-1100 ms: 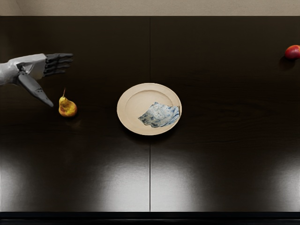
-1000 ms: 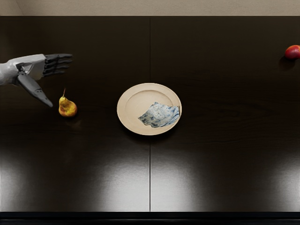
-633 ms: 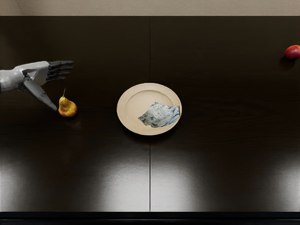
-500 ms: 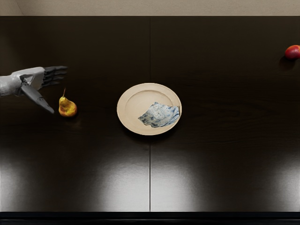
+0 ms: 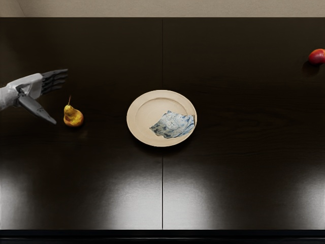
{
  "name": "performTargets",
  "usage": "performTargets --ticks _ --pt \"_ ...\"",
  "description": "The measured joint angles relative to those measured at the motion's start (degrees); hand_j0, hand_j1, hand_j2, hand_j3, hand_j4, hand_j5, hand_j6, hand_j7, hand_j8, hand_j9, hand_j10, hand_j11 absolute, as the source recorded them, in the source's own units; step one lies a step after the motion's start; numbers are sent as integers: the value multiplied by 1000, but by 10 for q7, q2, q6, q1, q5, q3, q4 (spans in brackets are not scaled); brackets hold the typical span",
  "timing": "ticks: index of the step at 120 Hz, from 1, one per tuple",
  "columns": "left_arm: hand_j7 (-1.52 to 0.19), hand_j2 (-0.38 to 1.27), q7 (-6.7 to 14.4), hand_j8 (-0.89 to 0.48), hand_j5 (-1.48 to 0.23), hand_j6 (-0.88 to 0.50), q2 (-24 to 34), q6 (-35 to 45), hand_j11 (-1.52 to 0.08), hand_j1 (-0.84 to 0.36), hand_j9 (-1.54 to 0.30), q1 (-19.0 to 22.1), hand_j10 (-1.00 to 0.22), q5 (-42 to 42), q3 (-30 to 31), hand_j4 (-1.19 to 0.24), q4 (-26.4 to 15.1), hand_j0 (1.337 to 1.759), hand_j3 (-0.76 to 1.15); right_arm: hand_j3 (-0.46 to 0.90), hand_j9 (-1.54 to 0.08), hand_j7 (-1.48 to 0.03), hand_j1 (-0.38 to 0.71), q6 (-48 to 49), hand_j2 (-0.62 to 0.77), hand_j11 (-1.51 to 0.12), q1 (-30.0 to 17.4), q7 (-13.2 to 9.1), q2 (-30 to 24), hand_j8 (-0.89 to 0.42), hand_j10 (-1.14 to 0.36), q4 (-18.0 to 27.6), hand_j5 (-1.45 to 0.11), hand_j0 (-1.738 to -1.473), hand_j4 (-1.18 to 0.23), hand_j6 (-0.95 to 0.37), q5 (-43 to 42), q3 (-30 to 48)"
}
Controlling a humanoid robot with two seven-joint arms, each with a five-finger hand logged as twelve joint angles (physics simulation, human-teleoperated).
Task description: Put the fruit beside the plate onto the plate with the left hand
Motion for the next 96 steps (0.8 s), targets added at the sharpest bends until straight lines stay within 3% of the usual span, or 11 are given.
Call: performTargets --ticks 56,96 --pt "-26 7 -30 -23 -26 -24 -22 33 -25 328 -25 25 -22 6 20 -23 4 1658 0 0 0 0 -349 0 0 0 0 0 0 0 0 0 0 -1658 0 0 0 0" --pt "-28 8 -34 -25 -29 -26 -36 81 -28 326 -28 35 -24 6 25 -25 7 1658 0 0 0 0 -349 0 0 0 -1 0 0 0 0 0 0 -1658 0 0 0 0"
